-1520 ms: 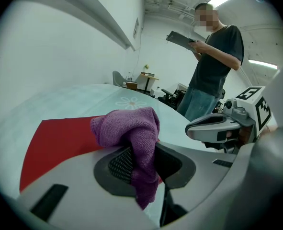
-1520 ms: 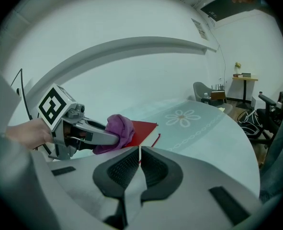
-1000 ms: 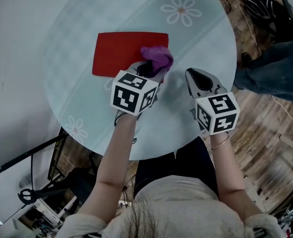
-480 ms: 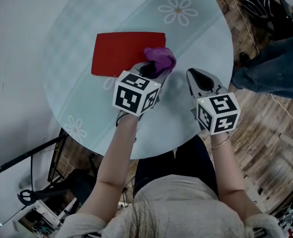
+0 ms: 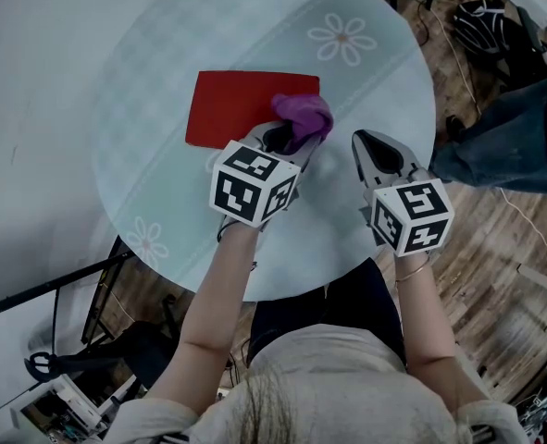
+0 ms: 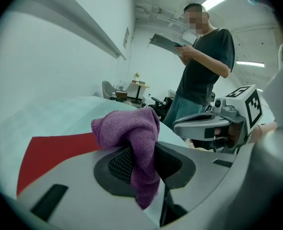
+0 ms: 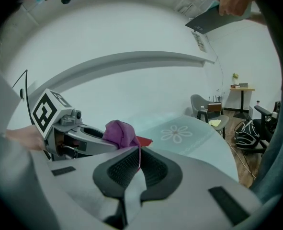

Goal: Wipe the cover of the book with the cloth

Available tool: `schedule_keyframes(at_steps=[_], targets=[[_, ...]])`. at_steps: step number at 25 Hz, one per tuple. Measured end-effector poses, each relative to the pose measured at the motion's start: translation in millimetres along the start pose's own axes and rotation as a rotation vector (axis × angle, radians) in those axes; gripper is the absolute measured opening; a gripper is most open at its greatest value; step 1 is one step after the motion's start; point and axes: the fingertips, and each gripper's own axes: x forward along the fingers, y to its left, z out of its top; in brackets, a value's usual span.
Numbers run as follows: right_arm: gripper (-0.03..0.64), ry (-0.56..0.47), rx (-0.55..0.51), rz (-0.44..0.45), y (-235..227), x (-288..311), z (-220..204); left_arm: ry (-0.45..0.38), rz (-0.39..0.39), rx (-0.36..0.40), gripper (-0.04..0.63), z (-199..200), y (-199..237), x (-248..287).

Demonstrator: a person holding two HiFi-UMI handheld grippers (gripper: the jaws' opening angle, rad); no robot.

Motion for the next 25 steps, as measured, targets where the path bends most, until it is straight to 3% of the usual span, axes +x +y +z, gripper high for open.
schedule_keyframes(at_steps=[14, 25], targets=[[0.023, -0.102, -0.123, 0.058, 34.3, -4.5, 69.9, -0.155, 0.029, 0.021, 0.110, 47.2, 9.2, -58.9], [0.021, -0.128, -0.210, 0.133, 71.3, -9.1, 97.7, -0.374, 0.041, 0.004, 0.110, 82.9, 13.7, -116.5]])
